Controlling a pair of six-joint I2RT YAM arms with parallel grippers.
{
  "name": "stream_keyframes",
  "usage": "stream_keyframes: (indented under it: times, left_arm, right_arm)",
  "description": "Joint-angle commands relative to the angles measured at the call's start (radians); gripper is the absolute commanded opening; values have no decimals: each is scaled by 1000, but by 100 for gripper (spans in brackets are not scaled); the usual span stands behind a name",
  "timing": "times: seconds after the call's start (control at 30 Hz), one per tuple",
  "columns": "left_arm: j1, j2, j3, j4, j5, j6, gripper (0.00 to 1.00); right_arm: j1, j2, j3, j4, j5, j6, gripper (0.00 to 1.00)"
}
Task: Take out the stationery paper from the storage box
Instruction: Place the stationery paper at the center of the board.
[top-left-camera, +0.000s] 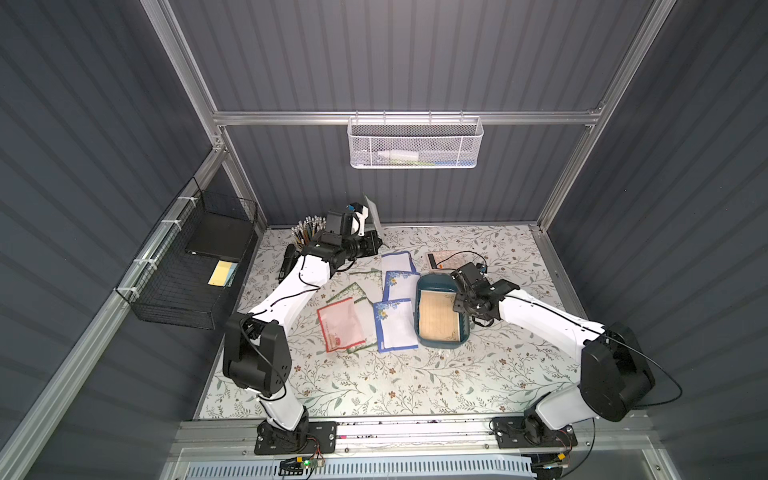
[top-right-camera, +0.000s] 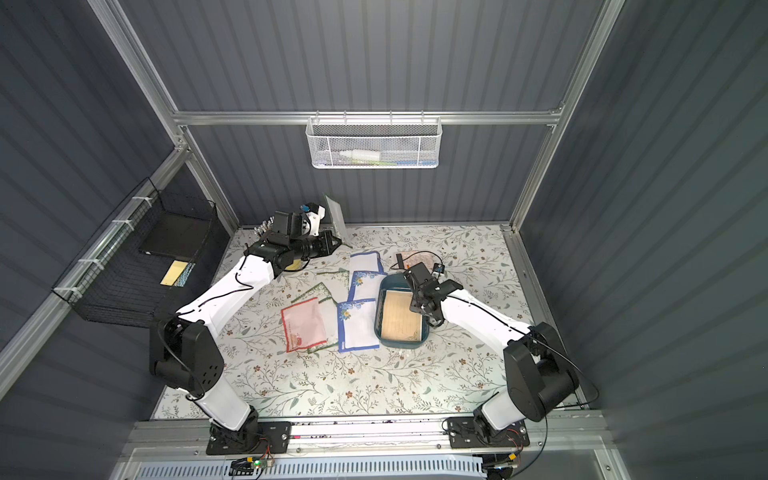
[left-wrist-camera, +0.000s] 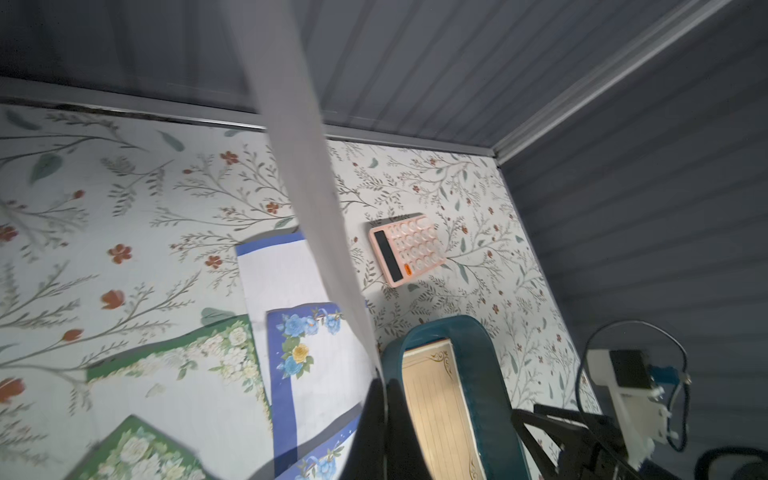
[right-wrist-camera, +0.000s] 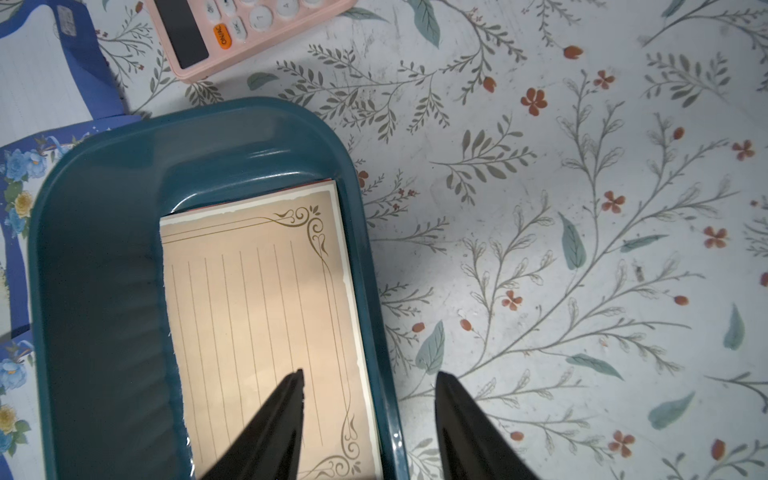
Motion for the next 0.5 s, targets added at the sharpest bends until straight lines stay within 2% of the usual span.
stream_keyframes:
  times: [0.0,0.13,0.33,0.47]
  left_arm:
    - [-10,58,51,60,167,49,0]
    - [2,121,103,34,207,81,0]
    - [38,177,103,100,294,54,0]
    - [51,192,98,91,277,49,0]
  right_arm:
    - [-3,-9,-14,-14,-3,10,55]
    - [-3,-17,-23,-16,0,7,55]
    - [-3,-21,-38,-12,-4,5,55]
    - [-4,-21,-43,-19,-2,2,55]
